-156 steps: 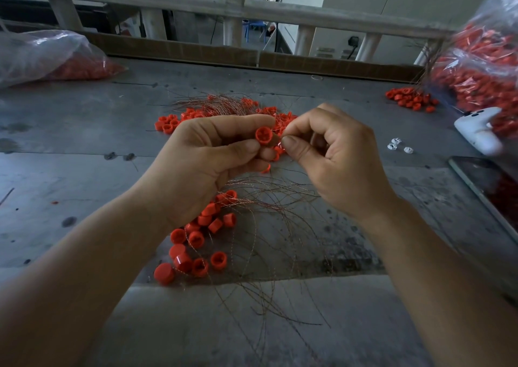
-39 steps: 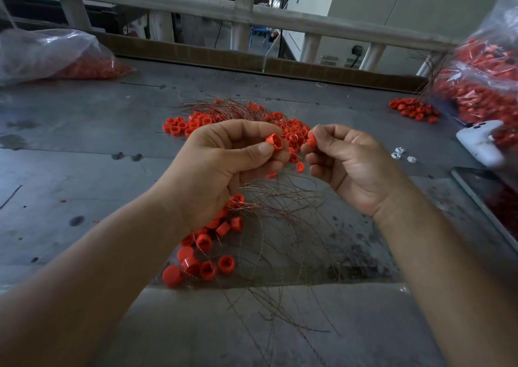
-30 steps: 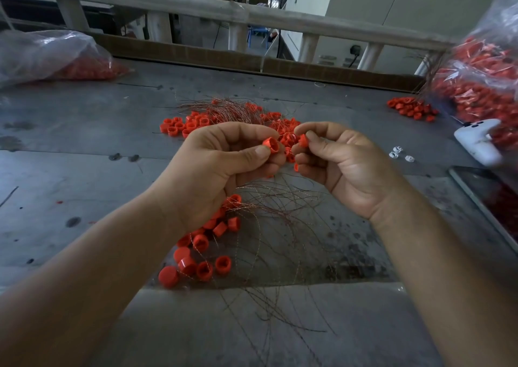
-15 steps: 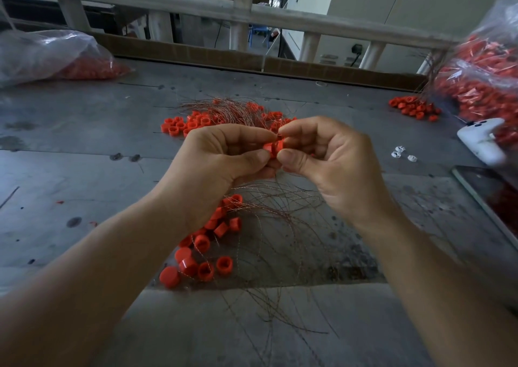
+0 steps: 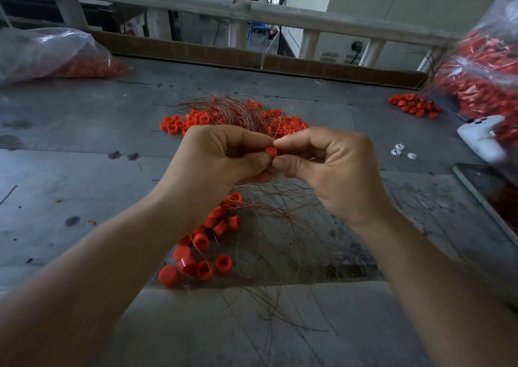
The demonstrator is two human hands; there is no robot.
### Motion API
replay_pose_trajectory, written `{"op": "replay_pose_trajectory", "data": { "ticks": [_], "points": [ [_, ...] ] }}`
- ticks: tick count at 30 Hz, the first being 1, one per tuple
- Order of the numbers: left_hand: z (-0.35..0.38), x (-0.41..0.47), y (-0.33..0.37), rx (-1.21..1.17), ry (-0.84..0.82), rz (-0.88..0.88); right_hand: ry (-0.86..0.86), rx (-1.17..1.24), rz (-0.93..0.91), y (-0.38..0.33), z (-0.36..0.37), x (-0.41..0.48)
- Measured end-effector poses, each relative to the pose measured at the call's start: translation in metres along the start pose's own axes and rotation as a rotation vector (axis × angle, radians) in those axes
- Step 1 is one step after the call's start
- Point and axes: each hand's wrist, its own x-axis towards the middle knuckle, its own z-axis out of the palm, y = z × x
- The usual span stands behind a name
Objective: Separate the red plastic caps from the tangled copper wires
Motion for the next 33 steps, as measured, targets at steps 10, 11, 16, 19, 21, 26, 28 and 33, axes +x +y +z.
{"op": "replay_pose_trajectory", "data": {
  "ticks": [10, 11, 16, 19, 21, 26, 28, 33],
  "points": [
    [-0.003, -0.001, 0.003, -0.051, -0.057, -0.034, 0.029, 0.083, -0.004, -0.002, 0.002, -0.002],
    [-0.003, -0.001, 0.003, -0.039, -0.052, -0.024, 0.030, 0.073, -0.009, -0.002, 0.002, -0.002],
    [-0.004, -0.001, 0.001, -0.018, -0.050, -0.043, 0.040, -0.175, -0.187, -0.004, 0.001, -0.004],
    [-0.006, 0.000, 0.001, -0.086, -0.104, -0.113, 0.042, -0.247, -0.257, -0.004, 0.001, -0.005],
    [-0.008, 0.000, 0.001, -0.104, -0.120, -0.118, 0.038, -0.190, -0.233, -0.004, 0.000, -0.004],
    [-0.014, 0.002, 0.004, -0.152, -0.228, -0.167, -0.030, -0.061, -0.139, -0.007, -0.002, -0.002],
    [-0.017, 0.003, 0.004, -0.140, -0.275, -0.189, -0.086, -0.017, -0.101, -0.008, -0.002, -0.002],
    [-0.021, 0.003, 0.004, -0.141, -0.345, -0.232, -0.296, -0.080, -0.032, -0.007, -0.007, 0.001]
  ]
}}
